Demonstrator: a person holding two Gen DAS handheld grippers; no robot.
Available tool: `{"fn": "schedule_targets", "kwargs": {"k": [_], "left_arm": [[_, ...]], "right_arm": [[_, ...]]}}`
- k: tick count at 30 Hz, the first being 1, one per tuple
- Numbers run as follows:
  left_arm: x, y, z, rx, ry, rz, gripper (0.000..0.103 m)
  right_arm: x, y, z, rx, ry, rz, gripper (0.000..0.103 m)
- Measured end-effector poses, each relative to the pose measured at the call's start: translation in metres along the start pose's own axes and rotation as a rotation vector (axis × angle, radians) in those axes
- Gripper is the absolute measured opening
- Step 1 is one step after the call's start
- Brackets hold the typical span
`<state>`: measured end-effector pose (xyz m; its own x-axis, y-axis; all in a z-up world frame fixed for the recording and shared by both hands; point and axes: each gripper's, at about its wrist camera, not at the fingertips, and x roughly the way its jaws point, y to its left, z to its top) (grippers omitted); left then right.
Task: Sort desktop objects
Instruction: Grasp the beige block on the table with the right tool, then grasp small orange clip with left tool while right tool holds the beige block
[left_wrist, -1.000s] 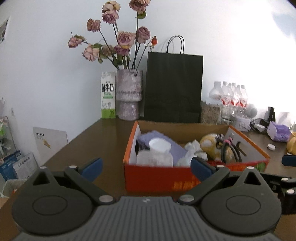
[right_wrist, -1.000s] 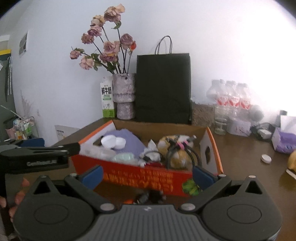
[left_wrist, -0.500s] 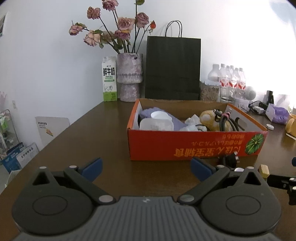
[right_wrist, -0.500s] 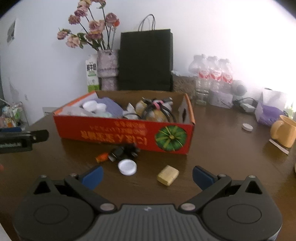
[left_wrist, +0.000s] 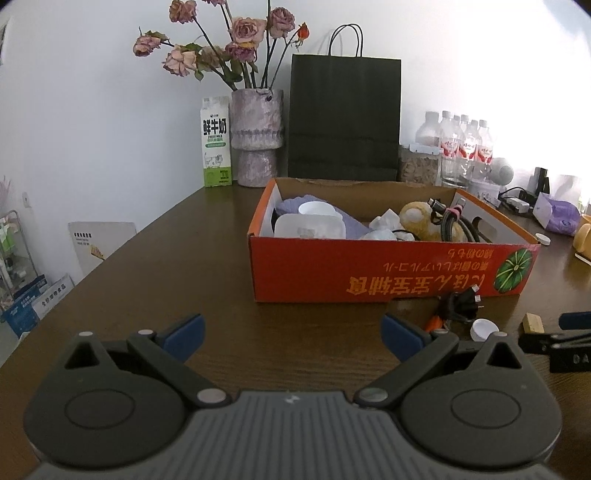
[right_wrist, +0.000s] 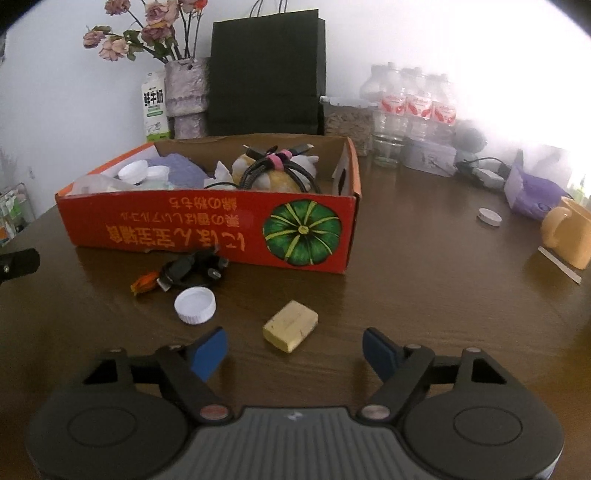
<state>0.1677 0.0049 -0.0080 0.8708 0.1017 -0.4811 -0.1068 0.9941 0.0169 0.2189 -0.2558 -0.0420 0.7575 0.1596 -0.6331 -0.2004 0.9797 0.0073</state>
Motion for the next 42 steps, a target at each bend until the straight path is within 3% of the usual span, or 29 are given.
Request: {"fn": "schedule_targets", "kwargs": {"k": [6,8,23,31,38,42], "left_arm": [[0.005,-0.003,-0.002,0.006,0.015,0.002,0.103],[0.008,-0.006,-0.002,0.014,0.023,-0.003,0.103],[0.046,-0.061,0.006,0.131,0.092,-0.107,0.103],[0.063,-0.073,0.006,0.14,0.136,-0.144,0.088],[0.072,-0.076,0.006,0.111,0.169,-0.19,0.059],[0.071,-0.079,0.006,0.117,0.156,-0.226,0.026]], "right_arm": [[0.01,0.002,0.007,0.001,0.009,0.022,0.047],[0.01,0.002,0.007,-0.001,0.002,0.027,0.026],[0.013,-0.003,0.006,0.027,-0.044,0.042,0.024],[0.015,-0.006,0.006,0.053,-0.051,0.072,0.023],[0.016,0.0,0.008,0.03,-0.049,0.07,0.023],[0.017,0.001,0.008,0.026,-0.048,0.07,0.023]]}}
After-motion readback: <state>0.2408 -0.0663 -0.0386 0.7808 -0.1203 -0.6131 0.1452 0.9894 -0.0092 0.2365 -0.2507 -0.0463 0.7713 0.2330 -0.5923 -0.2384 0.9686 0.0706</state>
